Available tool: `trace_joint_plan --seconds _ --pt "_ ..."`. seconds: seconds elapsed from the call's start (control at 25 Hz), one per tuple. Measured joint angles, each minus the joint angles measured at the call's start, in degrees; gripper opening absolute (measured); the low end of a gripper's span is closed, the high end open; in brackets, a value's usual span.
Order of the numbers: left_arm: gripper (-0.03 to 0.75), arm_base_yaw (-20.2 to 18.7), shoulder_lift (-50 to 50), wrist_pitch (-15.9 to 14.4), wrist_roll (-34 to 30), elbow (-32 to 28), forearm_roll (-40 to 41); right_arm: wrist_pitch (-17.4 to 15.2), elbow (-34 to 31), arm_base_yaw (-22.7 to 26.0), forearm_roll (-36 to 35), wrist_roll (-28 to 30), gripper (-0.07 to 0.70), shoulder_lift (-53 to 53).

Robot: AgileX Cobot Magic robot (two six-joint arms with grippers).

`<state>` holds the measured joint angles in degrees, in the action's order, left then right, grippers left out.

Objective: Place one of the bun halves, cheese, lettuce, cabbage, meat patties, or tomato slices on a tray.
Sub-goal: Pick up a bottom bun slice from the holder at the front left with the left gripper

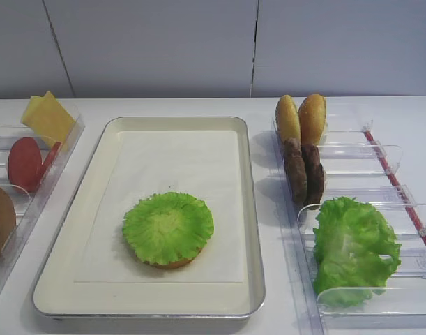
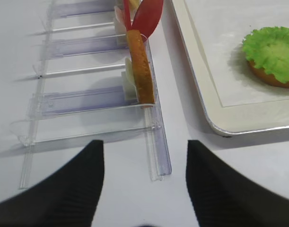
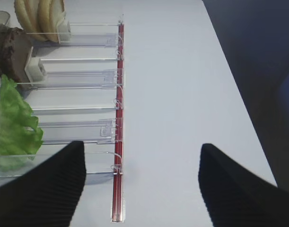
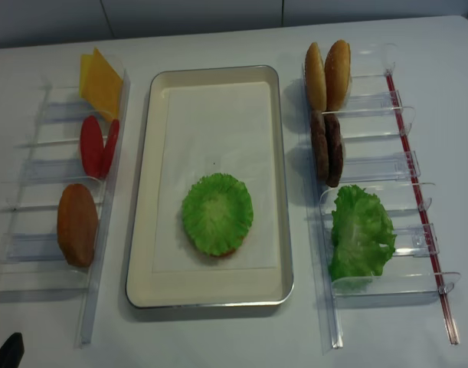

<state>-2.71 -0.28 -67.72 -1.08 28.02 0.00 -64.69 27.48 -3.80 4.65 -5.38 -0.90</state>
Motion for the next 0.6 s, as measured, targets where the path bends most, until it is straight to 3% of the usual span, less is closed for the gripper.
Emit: trace_joint_plan --seconds 0.44,0.6 --pt "0.398 0.0 0.2 0.0 0.0 0.0 0.0 0.0 0.0 0.0 0.0 0.0 0.524 0.0" --pt "0.396 0.0 4.6 0.1 0.0 1.0 0.0 0.0 0.0 0.0 0.0 0.0 0.524 0.0"
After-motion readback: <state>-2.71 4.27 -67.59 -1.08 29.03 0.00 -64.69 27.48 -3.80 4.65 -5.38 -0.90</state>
